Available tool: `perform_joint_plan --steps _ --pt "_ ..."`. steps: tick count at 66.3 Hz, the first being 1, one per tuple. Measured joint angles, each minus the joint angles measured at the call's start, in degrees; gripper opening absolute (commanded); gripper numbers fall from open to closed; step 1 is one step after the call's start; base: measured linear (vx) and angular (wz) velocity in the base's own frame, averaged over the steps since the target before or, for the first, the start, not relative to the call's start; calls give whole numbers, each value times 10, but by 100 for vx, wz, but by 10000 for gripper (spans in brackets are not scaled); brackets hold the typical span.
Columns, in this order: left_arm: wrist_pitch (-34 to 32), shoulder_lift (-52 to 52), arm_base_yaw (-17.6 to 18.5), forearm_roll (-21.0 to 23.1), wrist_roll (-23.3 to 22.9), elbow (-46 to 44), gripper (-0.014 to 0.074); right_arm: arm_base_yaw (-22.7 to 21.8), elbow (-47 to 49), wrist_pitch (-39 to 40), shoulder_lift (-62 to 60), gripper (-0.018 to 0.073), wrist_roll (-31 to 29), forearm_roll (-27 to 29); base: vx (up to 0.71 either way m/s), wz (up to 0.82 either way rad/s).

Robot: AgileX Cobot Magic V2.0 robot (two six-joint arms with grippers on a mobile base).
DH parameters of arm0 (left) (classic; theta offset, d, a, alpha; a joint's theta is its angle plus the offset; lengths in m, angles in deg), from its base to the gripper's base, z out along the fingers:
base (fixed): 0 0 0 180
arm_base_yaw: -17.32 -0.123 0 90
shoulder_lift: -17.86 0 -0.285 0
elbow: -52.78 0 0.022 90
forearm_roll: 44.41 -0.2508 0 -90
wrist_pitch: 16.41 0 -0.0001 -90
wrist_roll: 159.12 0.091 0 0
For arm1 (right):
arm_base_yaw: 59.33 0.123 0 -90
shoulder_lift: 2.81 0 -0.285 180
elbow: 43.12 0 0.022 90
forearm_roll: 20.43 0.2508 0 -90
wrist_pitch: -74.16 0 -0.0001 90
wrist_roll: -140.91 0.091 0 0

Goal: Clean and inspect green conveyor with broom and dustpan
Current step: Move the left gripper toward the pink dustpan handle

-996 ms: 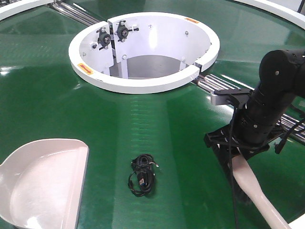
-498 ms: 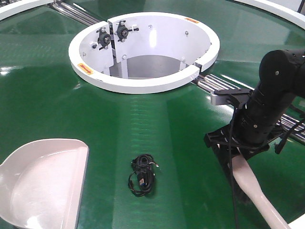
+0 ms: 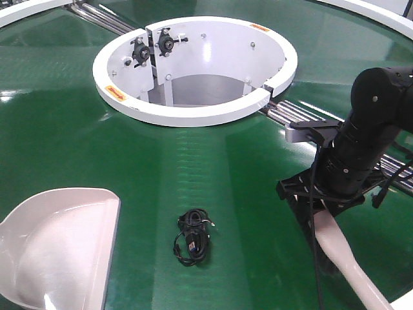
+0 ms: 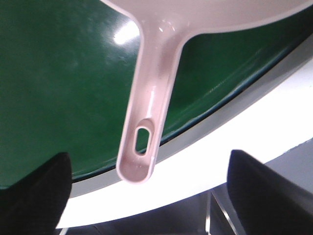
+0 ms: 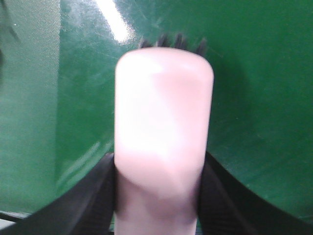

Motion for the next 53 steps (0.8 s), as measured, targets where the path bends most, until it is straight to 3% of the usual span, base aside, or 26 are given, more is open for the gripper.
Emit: perform_joint_plan --steps 33,53 --pt "-6 106 -44 -47 -1 -28 594 0 0 0 0 -10 0 0 0 0" --pt "-7 150 -45 -51 -2 -49 594 0 0 0 0 -10 0 0 0 0"
